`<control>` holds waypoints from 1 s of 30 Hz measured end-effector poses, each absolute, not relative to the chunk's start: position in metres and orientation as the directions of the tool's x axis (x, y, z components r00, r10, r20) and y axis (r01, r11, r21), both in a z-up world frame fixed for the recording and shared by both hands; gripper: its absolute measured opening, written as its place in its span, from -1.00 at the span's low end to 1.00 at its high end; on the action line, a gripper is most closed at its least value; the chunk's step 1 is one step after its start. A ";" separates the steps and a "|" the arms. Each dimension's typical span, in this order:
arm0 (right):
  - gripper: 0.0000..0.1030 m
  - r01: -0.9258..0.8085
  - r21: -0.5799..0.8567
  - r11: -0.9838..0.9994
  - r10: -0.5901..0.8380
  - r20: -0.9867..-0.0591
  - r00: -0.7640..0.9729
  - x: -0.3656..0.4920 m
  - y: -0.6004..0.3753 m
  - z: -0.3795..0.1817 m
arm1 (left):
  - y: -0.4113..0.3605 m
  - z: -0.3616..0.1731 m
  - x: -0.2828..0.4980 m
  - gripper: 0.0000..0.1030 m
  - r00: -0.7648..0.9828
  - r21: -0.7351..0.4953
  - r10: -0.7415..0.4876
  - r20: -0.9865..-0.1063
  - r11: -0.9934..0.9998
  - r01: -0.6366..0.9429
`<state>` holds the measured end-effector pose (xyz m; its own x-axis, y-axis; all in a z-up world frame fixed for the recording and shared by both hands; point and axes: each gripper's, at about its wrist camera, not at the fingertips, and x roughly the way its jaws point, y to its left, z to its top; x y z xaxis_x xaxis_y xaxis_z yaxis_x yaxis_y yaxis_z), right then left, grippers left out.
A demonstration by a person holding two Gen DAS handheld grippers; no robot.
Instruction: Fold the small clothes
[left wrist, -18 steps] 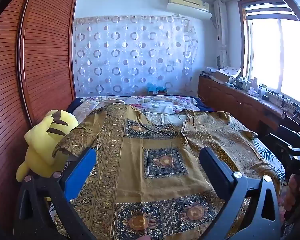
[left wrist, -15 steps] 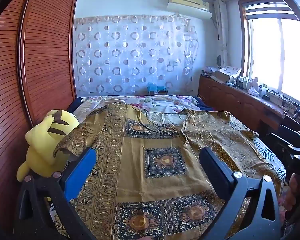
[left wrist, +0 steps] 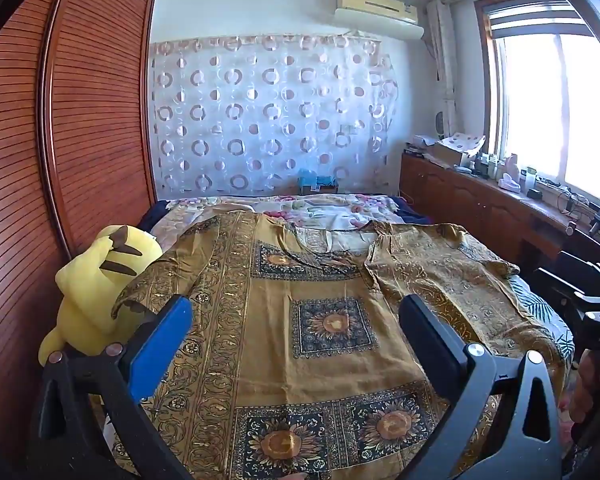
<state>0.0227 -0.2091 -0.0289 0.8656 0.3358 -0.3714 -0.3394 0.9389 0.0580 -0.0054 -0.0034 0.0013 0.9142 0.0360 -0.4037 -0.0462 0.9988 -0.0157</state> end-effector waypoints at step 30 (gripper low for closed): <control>1.00 -0.342 0.060 0.938 0.338 -0.374 0.864 0.023 -0.208 -0.030 | -0.004 0.011 -0.008 1.00 0.920 -0.005 0.041 -0.390 0.999 -0.046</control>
